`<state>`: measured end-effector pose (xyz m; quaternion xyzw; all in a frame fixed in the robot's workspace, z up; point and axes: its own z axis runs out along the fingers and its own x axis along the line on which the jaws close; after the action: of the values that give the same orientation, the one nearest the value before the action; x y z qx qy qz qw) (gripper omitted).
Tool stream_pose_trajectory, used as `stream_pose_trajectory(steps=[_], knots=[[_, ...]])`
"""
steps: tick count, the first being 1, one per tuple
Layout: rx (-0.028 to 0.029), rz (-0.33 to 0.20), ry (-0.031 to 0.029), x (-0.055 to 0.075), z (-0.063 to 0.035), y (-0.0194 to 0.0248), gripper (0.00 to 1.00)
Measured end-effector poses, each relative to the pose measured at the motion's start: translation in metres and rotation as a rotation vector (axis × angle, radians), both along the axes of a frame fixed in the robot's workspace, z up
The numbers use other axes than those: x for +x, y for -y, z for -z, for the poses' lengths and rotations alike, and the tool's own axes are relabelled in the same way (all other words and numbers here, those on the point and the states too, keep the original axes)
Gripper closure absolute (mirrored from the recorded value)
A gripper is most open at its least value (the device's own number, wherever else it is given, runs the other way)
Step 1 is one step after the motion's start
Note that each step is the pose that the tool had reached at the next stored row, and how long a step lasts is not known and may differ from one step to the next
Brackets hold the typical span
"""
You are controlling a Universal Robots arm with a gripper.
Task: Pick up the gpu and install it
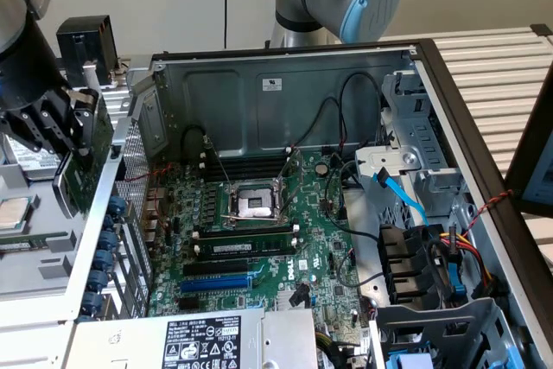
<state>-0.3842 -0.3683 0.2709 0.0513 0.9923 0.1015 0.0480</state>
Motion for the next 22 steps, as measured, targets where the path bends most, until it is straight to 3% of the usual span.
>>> stream_pose_trajectory(steps=[3,4,6,10,16,20,22], knots=[[0.0017,0.000,-0.0012,0.0000,-0.0007,0.0000,0.72],[0.0016,0.000,-0.0042,0.0001,-0.0008,0.0000,0.72],[0.0015,0.000,-0.0142,0.0001,-0.0009,0.0000,0.72],[0.0015,0.000,-0.0417,0.0001,-0.0009,0.0000,0.72],[0.0015,0.000,-0.0708,0.0001,-0.0009,0.0000,0.72],[0.0014,0.000,-0.0809,0.0001,-0.0013,0.0000,0.72],[0.0015,0.000,-0.0824,0.0001,-0.0018,0.0000,0.72]])
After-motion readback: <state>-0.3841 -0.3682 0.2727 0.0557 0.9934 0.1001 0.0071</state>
